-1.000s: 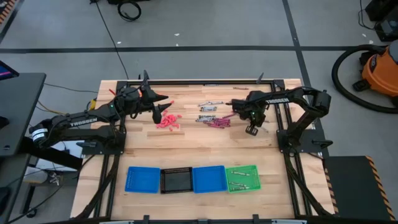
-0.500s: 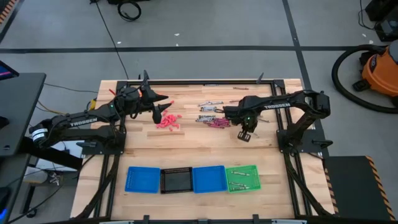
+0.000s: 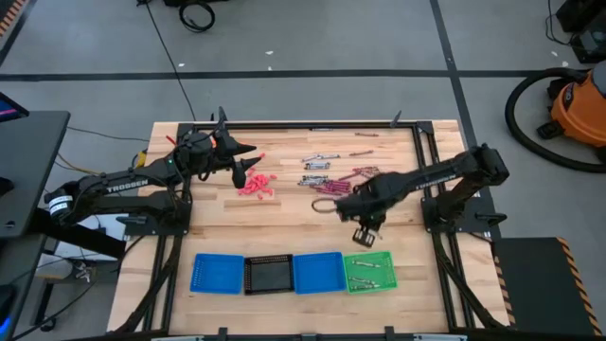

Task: Sort crayons
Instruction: Put the white crayon into the green bin

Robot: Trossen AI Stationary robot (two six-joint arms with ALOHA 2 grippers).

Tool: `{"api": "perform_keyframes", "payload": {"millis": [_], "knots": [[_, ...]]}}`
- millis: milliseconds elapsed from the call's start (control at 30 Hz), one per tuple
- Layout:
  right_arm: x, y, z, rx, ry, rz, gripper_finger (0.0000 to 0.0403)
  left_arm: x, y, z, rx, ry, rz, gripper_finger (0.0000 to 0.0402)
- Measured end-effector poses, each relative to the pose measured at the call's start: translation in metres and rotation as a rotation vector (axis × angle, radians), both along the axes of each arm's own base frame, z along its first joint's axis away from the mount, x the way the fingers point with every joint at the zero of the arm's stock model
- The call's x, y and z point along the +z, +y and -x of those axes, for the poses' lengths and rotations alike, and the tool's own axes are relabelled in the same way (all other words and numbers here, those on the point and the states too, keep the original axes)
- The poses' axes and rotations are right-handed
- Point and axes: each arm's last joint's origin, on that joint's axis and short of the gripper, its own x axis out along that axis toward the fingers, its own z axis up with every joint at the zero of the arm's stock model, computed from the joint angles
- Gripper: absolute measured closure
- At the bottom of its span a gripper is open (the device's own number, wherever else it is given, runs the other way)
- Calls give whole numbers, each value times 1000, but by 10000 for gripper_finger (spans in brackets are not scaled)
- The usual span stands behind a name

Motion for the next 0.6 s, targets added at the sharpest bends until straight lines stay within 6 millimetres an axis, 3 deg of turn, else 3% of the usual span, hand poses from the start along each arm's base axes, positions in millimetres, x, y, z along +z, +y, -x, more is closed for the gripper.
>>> {"api": "perform_keyframes", "payload": {"millis": [367, 600], "knots": [[-4, 71, 9, 76, -94, -29, 395, 0, 0, 0, 0, 3, 2, 196], [-32, 96, 4, 205, -76, 6, 395, 0, 0, 0, 0, 3, 2, 196]]}}
